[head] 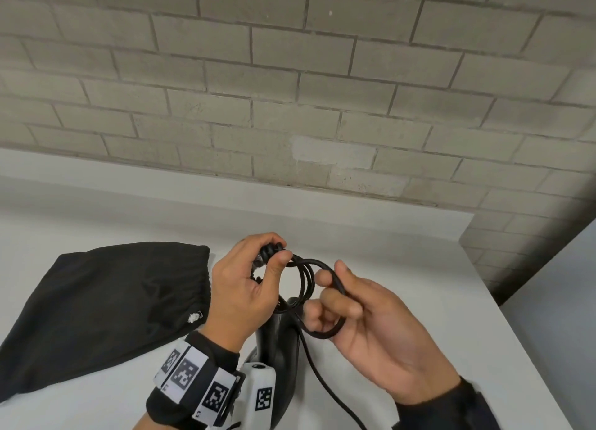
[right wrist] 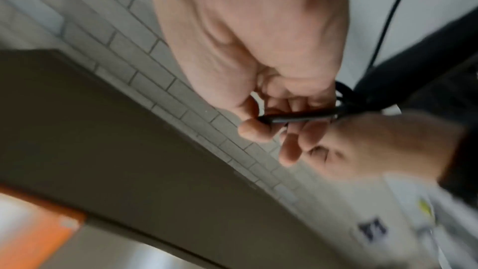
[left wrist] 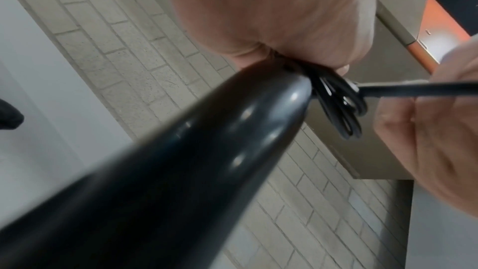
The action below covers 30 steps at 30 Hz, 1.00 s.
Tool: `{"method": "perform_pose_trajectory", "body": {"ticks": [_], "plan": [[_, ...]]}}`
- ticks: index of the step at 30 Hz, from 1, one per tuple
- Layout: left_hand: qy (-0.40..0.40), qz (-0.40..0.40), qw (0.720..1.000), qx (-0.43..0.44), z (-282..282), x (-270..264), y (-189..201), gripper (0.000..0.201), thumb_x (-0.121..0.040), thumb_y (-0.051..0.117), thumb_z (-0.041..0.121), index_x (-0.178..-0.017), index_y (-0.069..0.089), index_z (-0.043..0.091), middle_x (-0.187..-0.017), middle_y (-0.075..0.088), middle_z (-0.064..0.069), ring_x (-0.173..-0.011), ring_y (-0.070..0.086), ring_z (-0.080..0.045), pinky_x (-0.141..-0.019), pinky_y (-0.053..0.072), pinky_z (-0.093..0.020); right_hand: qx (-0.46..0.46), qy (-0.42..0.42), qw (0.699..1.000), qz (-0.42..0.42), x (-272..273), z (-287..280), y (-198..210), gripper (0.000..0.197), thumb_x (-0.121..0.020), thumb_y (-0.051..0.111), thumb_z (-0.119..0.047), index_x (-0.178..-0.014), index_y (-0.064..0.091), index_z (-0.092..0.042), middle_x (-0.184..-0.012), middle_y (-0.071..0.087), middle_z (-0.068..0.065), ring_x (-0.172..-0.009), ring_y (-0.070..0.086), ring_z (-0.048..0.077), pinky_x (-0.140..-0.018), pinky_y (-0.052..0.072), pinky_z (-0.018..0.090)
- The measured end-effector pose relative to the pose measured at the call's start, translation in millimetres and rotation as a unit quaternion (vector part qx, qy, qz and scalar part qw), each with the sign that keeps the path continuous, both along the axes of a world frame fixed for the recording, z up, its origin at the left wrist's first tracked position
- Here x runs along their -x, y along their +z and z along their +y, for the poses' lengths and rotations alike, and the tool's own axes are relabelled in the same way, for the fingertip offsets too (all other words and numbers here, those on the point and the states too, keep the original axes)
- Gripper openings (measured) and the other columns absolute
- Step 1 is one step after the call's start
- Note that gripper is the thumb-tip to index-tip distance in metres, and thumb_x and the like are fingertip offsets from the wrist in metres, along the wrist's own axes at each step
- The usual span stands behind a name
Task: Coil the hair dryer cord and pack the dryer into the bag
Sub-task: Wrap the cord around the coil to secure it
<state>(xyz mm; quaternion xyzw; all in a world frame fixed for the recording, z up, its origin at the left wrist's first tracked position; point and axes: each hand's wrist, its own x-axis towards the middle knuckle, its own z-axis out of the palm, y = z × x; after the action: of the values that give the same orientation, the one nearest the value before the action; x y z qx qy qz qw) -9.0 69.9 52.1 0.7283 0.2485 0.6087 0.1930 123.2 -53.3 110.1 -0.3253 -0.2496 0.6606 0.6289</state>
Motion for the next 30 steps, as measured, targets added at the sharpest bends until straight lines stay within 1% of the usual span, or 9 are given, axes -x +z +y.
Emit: {"method": "perform_pose_trajectory", "body": {"ticks": [3,7,12,15,18,21,23,26,30], "plan": [[-0.007,-0.015,1.0,0.017,1,2,0,0.033,-0.097,0.055,0.04,-0.096,0.068,0.01,-0.085,0.067,0.005,-0.072,0.068,-0.017,-0.064,0.056,-0.037,-0.098,-0.074,0.977,-0.174,-1,0,-17,0.047,-0.084,0.068,-0.05,-0.091,0.068,-0.004,-0.067,0.061,0.011,-0.081,0.064,0.027,-0.078,0.054,0.033],[-0.012,-0.025,0.999,0.038,2,4,0,0.025,-0.097,0.056,0.042,-0.1,0.066,0.019,-0.089,0.067,0.011,-0.074,0.069,-0.018,-0.063,0.057,-0.043,-0.205,-0.122,0.868,-0.436,0,-2,-51,0.05,-0.067,0.084,-0.046,-0.11,0.07,-0.024,-0.119,0.065,0.001,-0.112,0.06,0.021,-0.089,0.049,0.031],[-0.006,-0.013,0.999,0.033,-2,-1,1,0.033,-0.096,0.057,0.04,-0.098,0.069,0.009,-0.088,0.067,0.009,-0.074,0.068,-0.014,-0.065,0.057,-0.038,-0.216,-0.225,0.799,-0.514,8,2,-66,0.019,-0.078,0.08,-0.023,-0.095,0.077,-0.028,-0.12,0.064,-0.01,-0.102,0.064,0.01,-0.088,0.047,0.015],[0.003,-0.001,1.0,0.024,-3,-2,3,0.03,-0.094,0.058,0.034,-0.097,0.069,0.006,-0.085,0.068,0.005,-0.074,0.066,-0.011,-0.067,0.055,-0.03,-0.206,-0.239,0.837,-0.448,8,-3,-66,0.009,-0.081,0.074,-0.037,-0.086,0.076,-0.031,-0.105,0.074,-0.003,-0.1,0.069,0.016,-0.09,0.053,0.026],[0.005,-0.006,0.999,0.042,1,4,3,0.029,-0.094,0.058,0.034,-0.097,0.069,0.007,-0.083,0.068,0.004,-0.072,0.067,-0.016,-0.067,0.054,-0.032,-0.14,-0.266,0.895,-0.33,-5,-13,-60,0.034,-0.071,0.076,-0.057,-0.081,0.073,-0.024,-0.079,0.076,0.008,-0.092,0.073,0.025,-0.083,0.055,0.023],[-0.006,-0.006,0.998,0.059,4,10,3,0.028,-0.094,0.058,0.035,-0.098,0.068,0.009,-0.081,0.068,0.003,-0.072,0.07,-0.019,-0.066,0.055,-0.038,-0.07,-0.237,0.942,-0.226,-27,-26,-47,0.053,-0.056,0.085,-0.059,-0.081,0.073,-0.014,-0.056,0.06,0.01,-0.065,0.071,0.031,-0.069,0.059,0.032],[-0.02,-0.002,0.998,0.062,3,9,4,0.027,-0.094,0.059,0.033,-0.097,0.068,0.008,-0.081,0.068,0.003,-0.072,0.071,-0.013,-0.065,0.056,-0.037,-0.009,-0.193,0.962,-0.195,-42,-35,-39,0.067,-0.049,0.09,-0.056,-0.085,0.07,-0.002,-0.05,0.042,0.007,-0.043,0.052,0.025,-0.048,0.052,0.033],[-0.049,-0.02,0.995,0.089,0,5,5,0.023,-0.095,0.059,0.031,-0.095,0.067,0.009,-0.082,0.067,0.003,-0.065,0.072,-0.006,-0.056,0.058,-0.038,0.055,-0.19,0.93,-0.311,-62,-41,-27,0.065,-0.056,0.081,-0.063,-0.083,0.068,-0.005,-0.052,0.025,-0.002,-0.042,0.025,0.014,-0.04,0.029,0.02],[-0.062,-0.027,0.989,0.131,-4,3,6,0.02,-0.094,0.059,0.036,-0.095,0.065,0.017,-0.079,0.065,0.008,-0.053,0.071,-0.007,-0.048,0.054,-0.033,0.06,-0.256,0.836,-0.482,-62,-36,-23,0.028,-0.085,0.063,-0.048,-0.085,0.069,-0.021,-0.052,0.042,-0.003,-0.05,0.039,0.015,-0.049,0.037,0.026]]}}
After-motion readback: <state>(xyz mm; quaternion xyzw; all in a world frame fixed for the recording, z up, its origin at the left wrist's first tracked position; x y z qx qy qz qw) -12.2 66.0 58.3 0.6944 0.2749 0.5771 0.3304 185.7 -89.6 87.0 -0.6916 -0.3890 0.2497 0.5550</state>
